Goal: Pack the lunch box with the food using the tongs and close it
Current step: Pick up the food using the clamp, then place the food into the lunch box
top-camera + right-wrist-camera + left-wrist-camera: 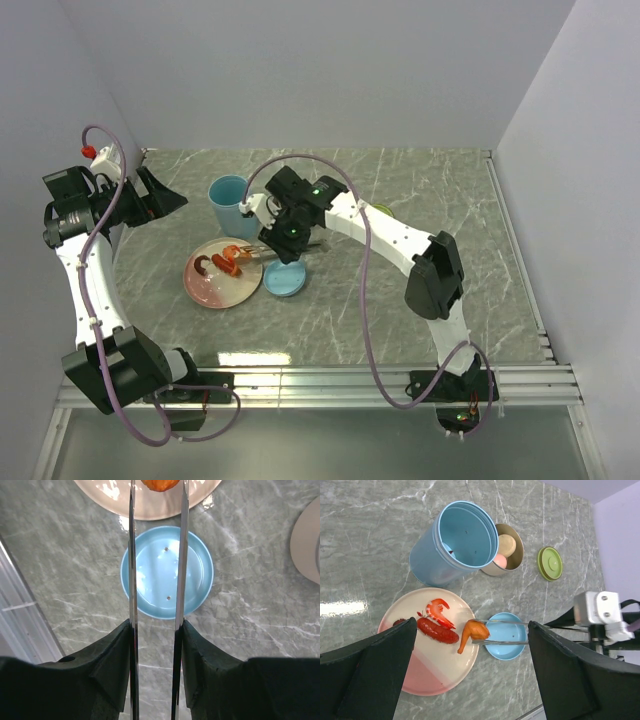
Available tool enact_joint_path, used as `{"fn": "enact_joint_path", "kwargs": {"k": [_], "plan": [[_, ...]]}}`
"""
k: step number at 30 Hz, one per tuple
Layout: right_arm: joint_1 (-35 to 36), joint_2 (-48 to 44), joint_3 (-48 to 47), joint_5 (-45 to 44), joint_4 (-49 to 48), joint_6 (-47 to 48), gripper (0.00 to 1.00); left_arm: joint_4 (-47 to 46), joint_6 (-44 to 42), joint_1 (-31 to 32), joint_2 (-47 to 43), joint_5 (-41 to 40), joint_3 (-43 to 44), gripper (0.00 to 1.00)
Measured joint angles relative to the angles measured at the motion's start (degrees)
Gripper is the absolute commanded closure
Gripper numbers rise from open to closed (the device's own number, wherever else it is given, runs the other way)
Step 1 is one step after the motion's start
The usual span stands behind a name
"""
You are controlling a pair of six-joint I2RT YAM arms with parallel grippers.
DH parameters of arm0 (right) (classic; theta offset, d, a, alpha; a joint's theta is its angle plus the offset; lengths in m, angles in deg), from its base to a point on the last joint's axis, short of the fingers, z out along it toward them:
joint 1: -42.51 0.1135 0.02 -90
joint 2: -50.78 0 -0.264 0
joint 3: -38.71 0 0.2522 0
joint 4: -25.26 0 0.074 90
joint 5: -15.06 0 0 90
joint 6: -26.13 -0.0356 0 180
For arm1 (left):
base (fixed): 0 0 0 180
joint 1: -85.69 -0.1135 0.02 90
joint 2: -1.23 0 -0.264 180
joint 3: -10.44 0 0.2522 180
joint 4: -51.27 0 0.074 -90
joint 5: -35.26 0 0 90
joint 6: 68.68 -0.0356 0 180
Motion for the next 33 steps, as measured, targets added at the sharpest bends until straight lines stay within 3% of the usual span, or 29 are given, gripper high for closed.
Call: {"fn": "enact_joint_path", "kwargs": {"k": [7, 14, 22, 29, 33], "plan": [[-0.42, -3.41, -2.99, 0.55, -1.60, -2.32, 0.73, 0.59, -0.04, 0.00, -0.52, -0.04, 0.00, 0.01], [-3.61, -8.09, -5.60, -2.75, -10.19, -7.65, 0.73, 0.63, 0.04, 0.00, -1.14, -0.04, 0.00, 0.01], [-6.40, -5.03, -10.78, -6.88, -16.17, -9.75, 0.71, 0.87, 0.00, 0.00, -1.11, -0.17, 0.13, 0.01], [-6.27, -1.95, -10.69, -8.20, -16.74, -9.86, 0.48, 0.85, 0.07, 0.00, -1.11, -0.20, 0.39, 0.01], [-6.27, -1.03, -10.69, -8.22, -16.52, -10.19, 0.41, 1.18, -0.11, -0.02, -1.46, -0.63, 0.42, 0.01]]}}
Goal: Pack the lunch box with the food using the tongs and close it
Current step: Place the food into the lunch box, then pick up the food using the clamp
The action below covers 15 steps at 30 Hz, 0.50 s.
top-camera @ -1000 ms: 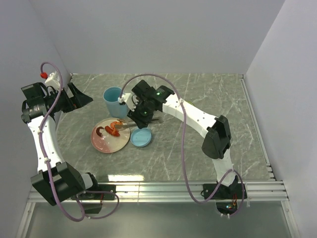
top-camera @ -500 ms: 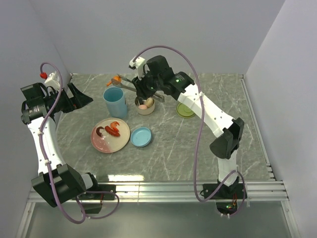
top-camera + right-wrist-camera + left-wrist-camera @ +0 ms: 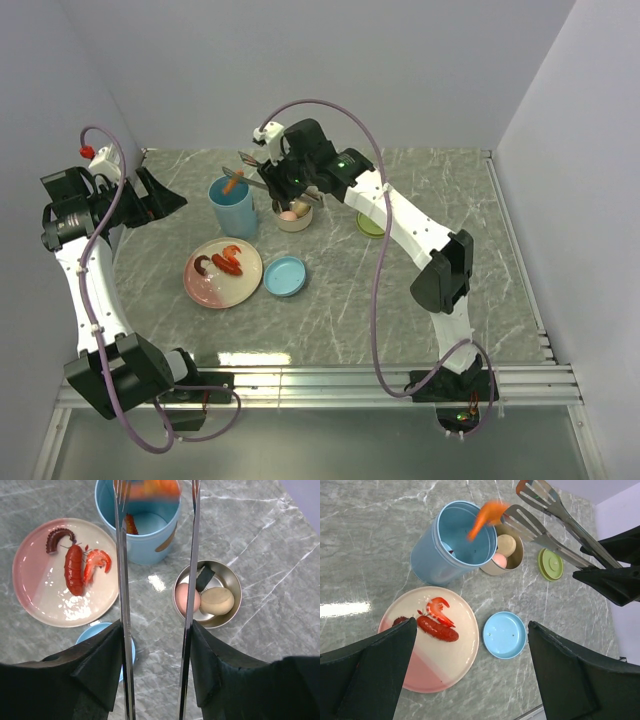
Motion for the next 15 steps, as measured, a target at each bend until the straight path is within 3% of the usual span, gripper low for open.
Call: {"fn": "enact_joint_path", "kwargs": {"k": [9, 15], "plan": [[0.15, -0.55, 0.04, 2.89, 1.22, -0.83, 0.47, 1.03, -0.33, -0.09, -1.01, -0.46, 0.52, 0.01], [2.56, -6.95, 6.36, 7.13, 4.68, 0.24, 0.49, 1.01, 0.13, -0.13, -1.01, -0.39, 0.61, 0.01]]}}
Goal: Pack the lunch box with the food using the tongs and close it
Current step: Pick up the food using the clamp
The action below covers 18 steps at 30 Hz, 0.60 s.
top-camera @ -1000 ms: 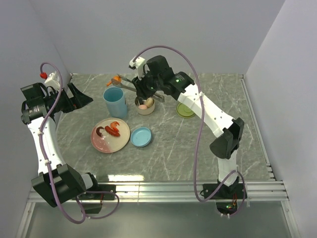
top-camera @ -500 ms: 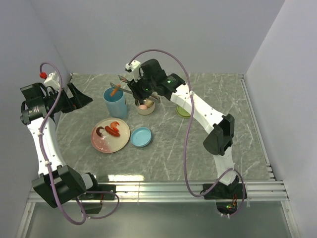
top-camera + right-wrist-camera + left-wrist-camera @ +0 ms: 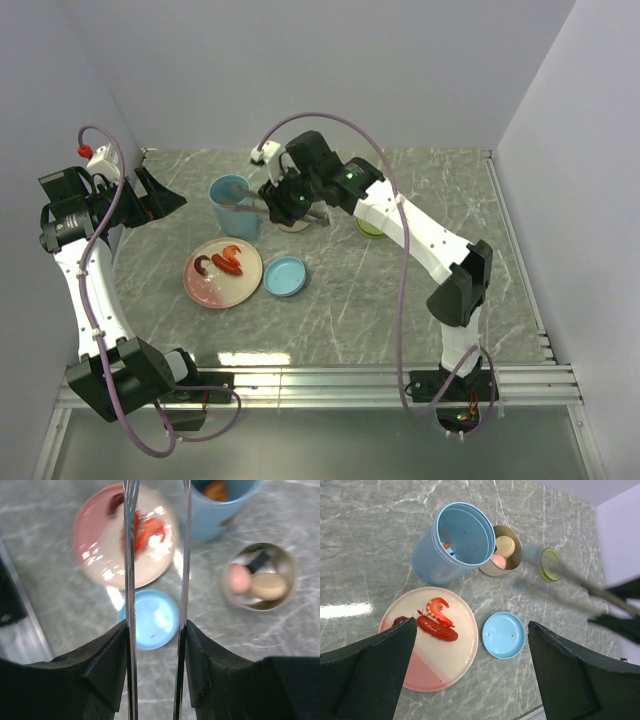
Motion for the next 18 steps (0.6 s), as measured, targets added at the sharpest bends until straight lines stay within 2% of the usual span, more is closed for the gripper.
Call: {"fn": "enact_joint_path", "kwargs": {"k": [7, 12, 18], "plan": [[8.17, -2.58, 5.70, 1.64, 3.17, 1.11, 0.53, 0.17, 0.00, 0.00, 0.04, 0.07, 1.88, 0.01], [11.63, 3.02, 3.21, 0.55, 6.10, 0.87, 0.55, 0.26, -0.02, 0.00, 0.07, 0.02, 2.16, 0.01], [11.96, 9.62, 1.16, -3.21, 7.02, -0.02, 0.55, 0.74, -0.07, 0.00, 0.07, -0.09, 2.16, 0.01]]}}
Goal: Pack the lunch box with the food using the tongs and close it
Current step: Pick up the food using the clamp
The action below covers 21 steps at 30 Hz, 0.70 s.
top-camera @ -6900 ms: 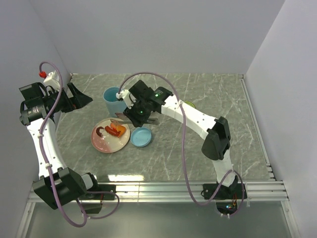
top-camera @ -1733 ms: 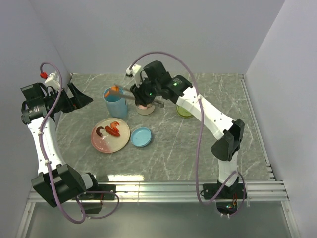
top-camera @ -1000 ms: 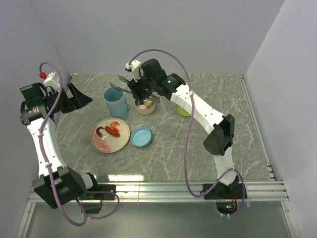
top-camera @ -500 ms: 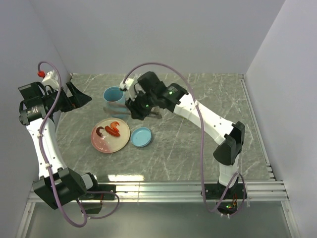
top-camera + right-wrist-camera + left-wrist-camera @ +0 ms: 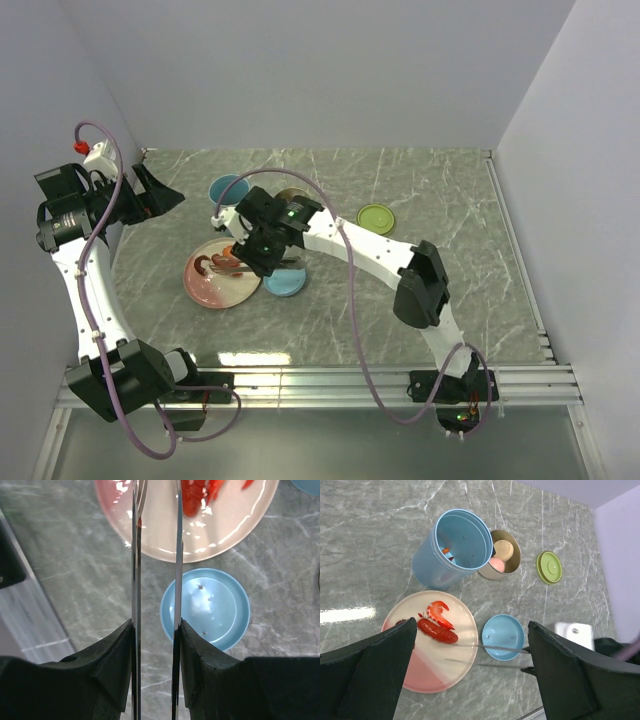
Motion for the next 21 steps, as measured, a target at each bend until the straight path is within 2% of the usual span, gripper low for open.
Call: {"fn": "enact_joint_path", "kwargs": {"k": [8, 16, 21], "plan": [[0.00, 5.25, -2.47, -4.24, -0.13, -0.87, 0.53, 0.48, 0.00, 0.00, -0.04, -0.02, 0.00, 0.01], [0.00, 7.61, -3.58, -4.92, -0.55, -1.14, 0.49, 0.52, -0.02, 0.00, -0.07, -0.07, -0.02, 0.01], [0.00, 10.25, -7.89, -5.05, -0.13, -1.38, 0.48, 0.55, -0.15, -0.02, -0.07, -0.11, -0.02, 0.01]]}}
